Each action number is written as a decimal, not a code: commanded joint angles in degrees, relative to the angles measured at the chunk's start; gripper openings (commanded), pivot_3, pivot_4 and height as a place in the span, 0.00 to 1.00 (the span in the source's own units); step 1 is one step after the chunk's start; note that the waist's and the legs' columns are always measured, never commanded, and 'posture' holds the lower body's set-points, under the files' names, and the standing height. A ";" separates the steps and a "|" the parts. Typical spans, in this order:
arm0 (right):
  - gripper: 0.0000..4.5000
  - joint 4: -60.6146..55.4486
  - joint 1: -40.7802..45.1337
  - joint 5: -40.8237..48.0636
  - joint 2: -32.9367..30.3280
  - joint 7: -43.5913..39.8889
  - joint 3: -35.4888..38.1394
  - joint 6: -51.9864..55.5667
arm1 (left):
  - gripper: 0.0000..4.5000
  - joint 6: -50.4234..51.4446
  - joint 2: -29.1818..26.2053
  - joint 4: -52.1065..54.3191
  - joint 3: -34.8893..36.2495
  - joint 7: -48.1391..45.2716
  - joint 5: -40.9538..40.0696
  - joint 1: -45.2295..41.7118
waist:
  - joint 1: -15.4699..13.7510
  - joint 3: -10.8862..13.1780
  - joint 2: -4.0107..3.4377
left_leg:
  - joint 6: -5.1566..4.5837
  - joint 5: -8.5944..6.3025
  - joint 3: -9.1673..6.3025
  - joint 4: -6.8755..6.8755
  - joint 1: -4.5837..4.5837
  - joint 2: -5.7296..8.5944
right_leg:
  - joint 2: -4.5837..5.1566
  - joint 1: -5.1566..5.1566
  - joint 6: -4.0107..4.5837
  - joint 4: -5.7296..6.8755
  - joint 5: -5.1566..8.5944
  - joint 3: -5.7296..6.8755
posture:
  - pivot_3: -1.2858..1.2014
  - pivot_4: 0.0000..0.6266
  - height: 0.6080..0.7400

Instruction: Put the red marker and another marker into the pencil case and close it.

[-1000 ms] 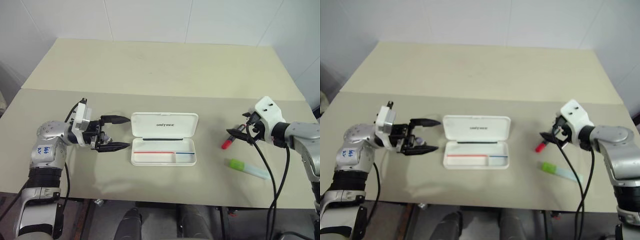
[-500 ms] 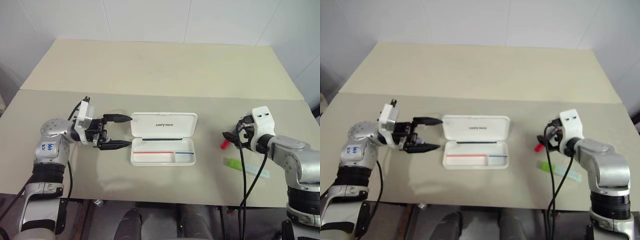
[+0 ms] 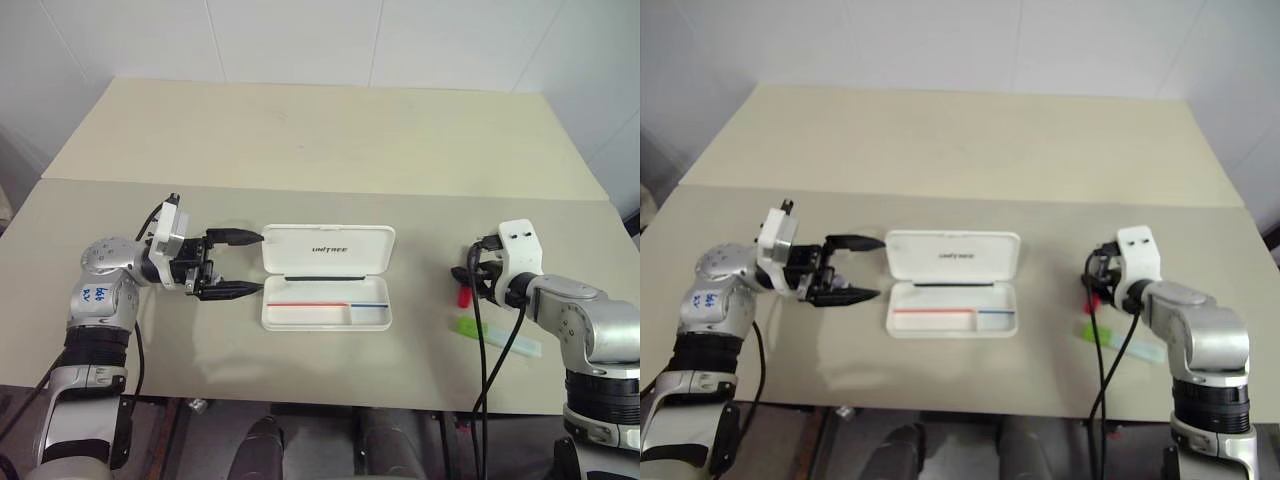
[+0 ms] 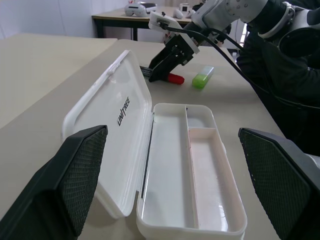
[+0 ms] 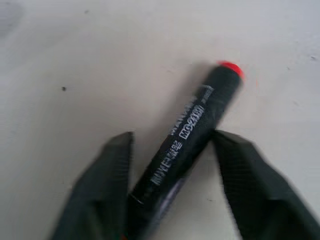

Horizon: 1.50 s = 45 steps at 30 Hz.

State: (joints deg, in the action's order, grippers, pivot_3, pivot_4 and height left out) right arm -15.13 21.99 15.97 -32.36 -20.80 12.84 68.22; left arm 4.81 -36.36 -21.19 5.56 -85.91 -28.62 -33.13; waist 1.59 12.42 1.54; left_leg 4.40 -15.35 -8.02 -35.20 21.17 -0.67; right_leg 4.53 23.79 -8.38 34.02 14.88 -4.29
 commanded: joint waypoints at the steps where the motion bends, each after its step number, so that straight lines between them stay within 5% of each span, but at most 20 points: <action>1: 0.25 -0.80 1.03 0.10 -1.25 -1.01 -0.44 -4.01 | 1.00 -0.24 -0.75 1.74 0.83 -0.40 -0.46 0.24 | 0.02 0.00 0.00 | 0.00 0.00 0.00 0.00 0.01 0.00 | 0.00 0.00 0.00 0.00 0.00 0.00 | 0.52 0.24 1.00; 3: 0.13 -1.27 1.34 -0.07 -2.08 -1.75 -1.23 -6.09 | 1.00 -0.21 -0.75 1.85 0.86 -0.35 -0.51 0.27 | 0.03 0.00 0.00 | 0.00 0.00 0.00 0.00 0.01 0.00 | 0.00 0.01 0.00 -0.01 0.00 0.00 | 0.52 0.24 1.00; 17: 0.13 -7.36 16.95 1.89 -3.50 -7.38 -7.73 -16.90 | 1.00 0.08 -0.85 2.41 1.03 -0.14 -0.63 0.23 | 0.20 0.02 -0.03 | 0.00 0.00 0.06 0.05 0.06 -0.03 | 0.00 0.13 0.00 0.00 0.00 -0.04 | 0.52 0.24 1.00; 27: 0.13 -26.04 19.62 10.35 -10.49 -26.50 -23.99 -18.42 | 1.00 0.42 -1.06 3.56 1.30 -0.18 -1.06 0.87 | 0.03 0.03 -0.05 | 0.01 -0.02 0.07 0.07 0.16 -0.05 | 0.00 0.18 -0.03 -0.07 0.02 0.00 | 0.52 0.24 1.00; 36: 0.13 -17.39 22.40 -2.38 -9.29 -30.12 -40.77 -28.19 | 1.00 0.80 -1.44 5.40 2.07 0.34 -1.61 2.65 | 0.50 0.03 -0.05 | 0.04 -0.02 0.20 0.02 0.05 -0.08 | -0.01 0.18 0.01 0.00 0.03 -0.04 | 0.52 0.24 1.00; 45: 0.13 -8.72 22.98 -10.53 -5.45 -33.24 -45.81 -35.76 | 1.00 1.68 -2.29 8.49 3.65 1.89 -2.11 5.60 | 0.16 0.03 -0.04 | 0.04 -0.02 0.24 0.04 0.17 -0.09 | 0.00 0.30 0.01 0.02 0.03 -0.07 | 0.52 0.24 1.00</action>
State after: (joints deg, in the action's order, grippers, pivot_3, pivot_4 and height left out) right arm -23.91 43.96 6.93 -38.40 -53.22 -32.76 34.56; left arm 6.39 -37.44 -15.48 7.81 -84.33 -29.19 -28.01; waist 1.76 12.45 1.50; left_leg 4.44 -15.38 -7.77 -35.16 21.34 -0.76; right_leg 4.52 24.10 -8.37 34.05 14.91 -4.37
